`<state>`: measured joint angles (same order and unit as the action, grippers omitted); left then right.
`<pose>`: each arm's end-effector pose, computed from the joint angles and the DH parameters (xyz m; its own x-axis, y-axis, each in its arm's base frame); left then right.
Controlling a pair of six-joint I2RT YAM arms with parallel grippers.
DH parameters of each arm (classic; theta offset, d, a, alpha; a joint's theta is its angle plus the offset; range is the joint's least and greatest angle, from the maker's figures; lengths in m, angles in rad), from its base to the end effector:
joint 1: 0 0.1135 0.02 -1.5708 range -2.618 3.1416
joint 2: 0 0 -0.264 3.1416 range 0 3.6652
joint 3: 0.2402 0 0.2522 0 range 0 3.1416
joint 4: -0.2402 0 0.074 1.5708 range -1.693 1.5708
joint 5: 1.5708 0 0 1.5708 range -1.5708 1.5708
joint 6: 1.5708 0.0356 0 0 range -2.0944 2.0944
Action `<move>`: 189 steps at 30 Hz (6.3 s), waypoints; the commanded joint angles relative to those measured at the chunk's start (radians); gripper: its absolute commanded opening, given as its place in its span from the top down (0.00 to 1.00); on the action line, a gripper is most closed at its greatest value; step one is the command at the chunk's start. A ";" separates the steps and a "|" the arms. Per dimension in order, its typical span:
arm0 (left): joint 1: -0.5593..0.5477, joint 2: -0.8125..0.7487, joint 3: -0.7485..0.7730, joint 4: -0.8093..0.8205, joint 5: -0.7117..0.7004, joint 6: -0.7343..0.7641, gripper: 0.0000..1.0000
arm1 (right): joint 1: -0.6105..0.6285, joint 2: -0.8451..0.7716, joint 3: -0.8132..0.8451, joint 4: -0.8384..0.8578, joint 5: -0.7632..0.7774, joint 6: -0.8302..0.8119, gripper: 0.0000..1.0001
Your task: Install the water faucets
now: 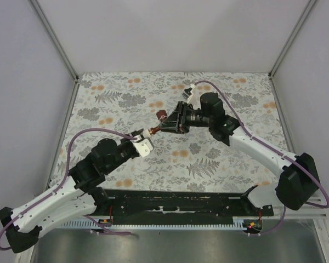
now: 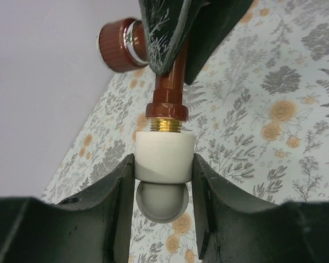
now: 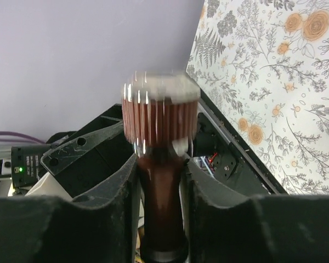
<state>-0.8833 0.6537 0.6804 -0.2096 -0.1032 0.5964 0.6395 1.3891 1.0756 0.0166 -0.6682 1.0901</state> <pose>0.1052 -0.1223 0.3207 0.3002 0.5148 -0.8030 0.6477 0.5081 0.5678 0.2446 0.2094 0.3249 -0.9454 0.1642 -0.2814 -0.2283 0.2825 0.9317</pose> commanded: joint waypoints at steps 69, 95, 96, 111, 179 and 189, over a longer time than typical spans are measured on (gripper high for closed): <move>0.443 0.190 0.185 0.377 1.051 -0.734 0.98 | -0.205 -0.033 -0.095 0.721 -0.507 -0.379 1.00; 0.443 0.167 0.289 -0.169 0.433 -1.261 0.27 | -0.192 -0.064 -0.049 0.306 -0.228 -0.556 1.00; 0.445 0.172 0.272 -0.150 0.433 -1.344 0.29 | -0.184 -0.070 -0.049 0.278 -0.208 -0.605 1.00; 0.443 0.149 -0.017 0.272 0.247 -1.941 0.17 | -0.060 -0.133 -0.215 0.391 0.034 -0.865 1.00; 0.445 0.110 0.189 0.093 0.221 -1.213 0.98 | -0.057 -0.301 -0.276 0.283 0.251 -0.917 0.02; 0.445 0.225 0.366 -0.102 0.275 -1.241 0.98 | 0.170 -0.378 -0.347 0.309 0.366 -1.574 0.02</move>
<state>-0.4355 0.8600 0.9585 -0.2501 0.1413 -0.6613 0.7277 1.0412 0.7521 0.3210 -0.3962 -0.1112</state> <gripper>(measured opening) 0.474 0.979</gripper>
